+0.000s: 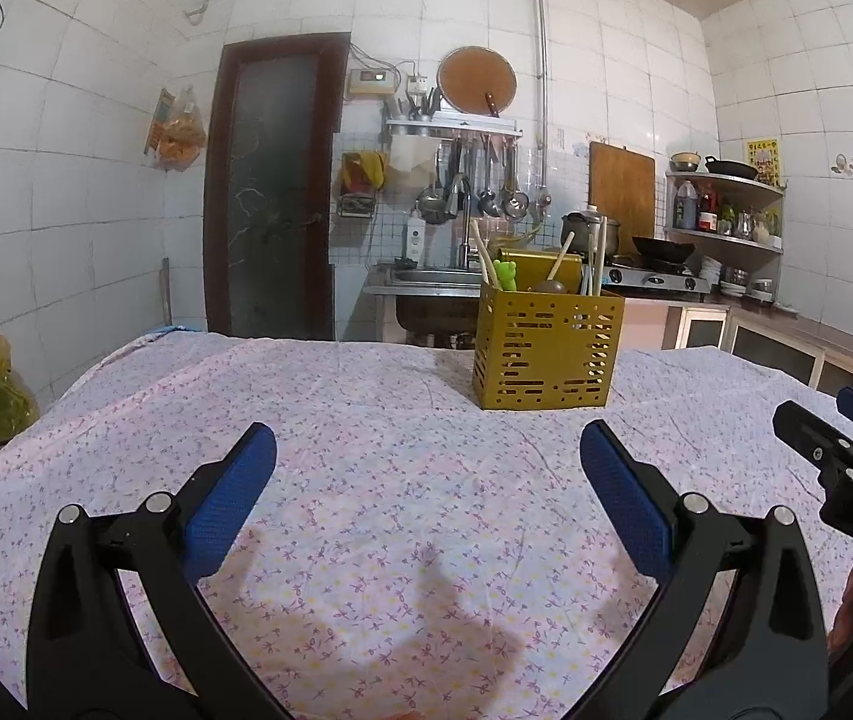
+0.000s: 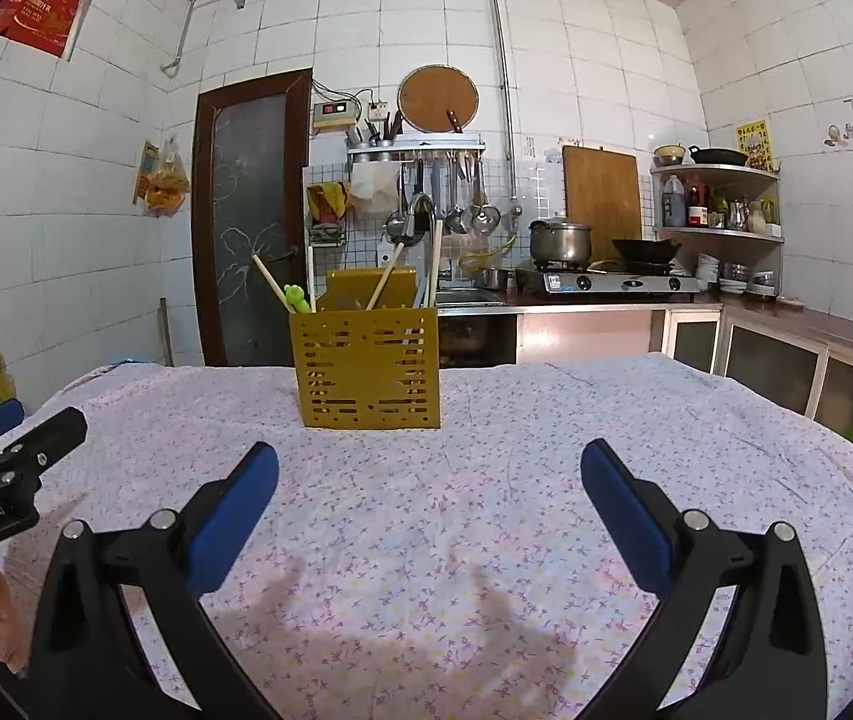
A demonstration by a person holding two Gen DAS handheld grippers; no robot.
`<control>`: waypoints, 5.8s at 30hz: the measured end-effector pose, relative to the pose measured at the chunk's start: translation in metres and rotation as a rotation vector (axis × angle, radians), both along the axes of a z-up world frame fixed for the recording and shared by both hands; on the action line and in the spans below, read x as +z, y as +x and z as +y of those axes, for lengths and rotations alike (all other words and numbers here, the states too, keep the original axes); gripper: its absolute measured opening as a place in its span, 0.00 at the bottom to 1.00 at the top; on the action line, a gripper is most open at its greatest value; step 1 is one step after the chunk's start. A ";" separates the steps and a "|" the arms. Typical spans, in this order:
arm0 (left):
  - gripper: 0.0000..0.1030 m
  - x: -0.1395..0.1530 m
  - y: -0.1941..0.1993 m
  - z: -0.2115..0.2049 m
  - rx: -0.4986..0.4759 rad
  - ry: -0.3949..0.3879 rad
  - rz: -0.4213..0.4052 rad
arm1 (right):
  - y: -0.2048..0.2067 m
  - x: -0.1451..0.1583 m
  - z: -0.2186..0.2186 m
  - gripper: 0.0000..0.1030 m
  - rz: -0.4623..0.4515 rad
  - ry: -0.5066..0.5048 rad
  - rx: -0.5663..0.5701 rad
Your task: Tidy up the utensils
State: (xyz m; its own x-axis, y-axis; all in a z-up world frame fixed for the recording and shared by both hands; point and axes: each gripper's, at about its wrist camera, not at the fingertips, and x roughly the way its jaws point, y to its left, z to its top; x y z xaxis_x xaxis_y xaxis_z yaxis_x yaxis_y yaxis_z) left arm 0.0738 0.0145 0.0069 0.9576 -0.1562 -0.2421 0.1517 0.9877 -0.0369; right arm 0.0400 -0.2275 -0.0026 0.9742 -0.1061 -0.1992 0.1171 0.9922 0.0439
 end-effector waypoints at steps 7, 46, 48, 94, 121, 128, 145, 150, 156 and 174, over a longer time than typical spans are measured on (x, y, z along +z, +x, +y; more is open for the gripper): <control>0.95 0.000 -0.006 -0.001 0.003 0.008 -0.026 | -0.001 0.001 -0.002 0.96 -0.001 0.001 -0.011; 0.95 0.002 -0.002 0.003 0.010 -0.003 -0.022 | -0.004 0.003 -0.002 0.96 -0.002 -0.018 -0.050; 0.95 0.002 -0.002 0.003 0.010 -0.002 -0.023 | -0.004 0.003 -0.003 0.96 -0.002 -0.017 -0.049; 0.95 0.003 -0.002 0.005 0.013 -0.001 -0.029 | -0.005 0.003 -0.004 0.96 -0.002 -0.020 -0.048; 0.95 0.006 -0.004 0.007 0.016 0.000 -0.032 | -0.006 0.002 -0.005 0.96 -0.004 -0.020 -0.048; 0.95 0.006 -0.005 0.007 0.017 -0.001 -0.032 | -0.005 0.003 -0.007 0.96 -0.004 -0.020 -0.049; 0.95 0.005 -0.004 0.007 0.018 -0.001 -0.030 | -0.005 0.005 -0.011 0.96 -0.005 -0.020 -0.052; 0.95 0.005 -0.005 0.007 0.018 0.000 -0.032 | -0.005 0.005 -0.010 0.96 -0.005 -0.019 -0.052; 0.95 0.005 -0.005 0.007 0.019 -0.001 -0.032 | -0.005 0.005 -0.011 0.96 -0.006 -0.022 -0.052; 0.95 0.007 -0.006 0.007 0.020 0.003 -0.043 | -0.003 0.005 -0.012 0.96 -0.007 -0.023 -0.057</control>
State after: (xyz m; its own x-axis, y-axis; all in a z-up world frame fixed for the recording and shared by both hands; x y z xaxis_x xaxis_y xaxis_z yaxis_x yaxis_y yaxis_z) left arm 0.0679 0.0211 0.0135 0.9700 -0.1366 -0.2009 0.1338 0.9906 -0.0274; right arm 0.0371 -0.2394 0.0024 0.9678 -0.1661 -0.1889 0.1734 0.9846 0.0227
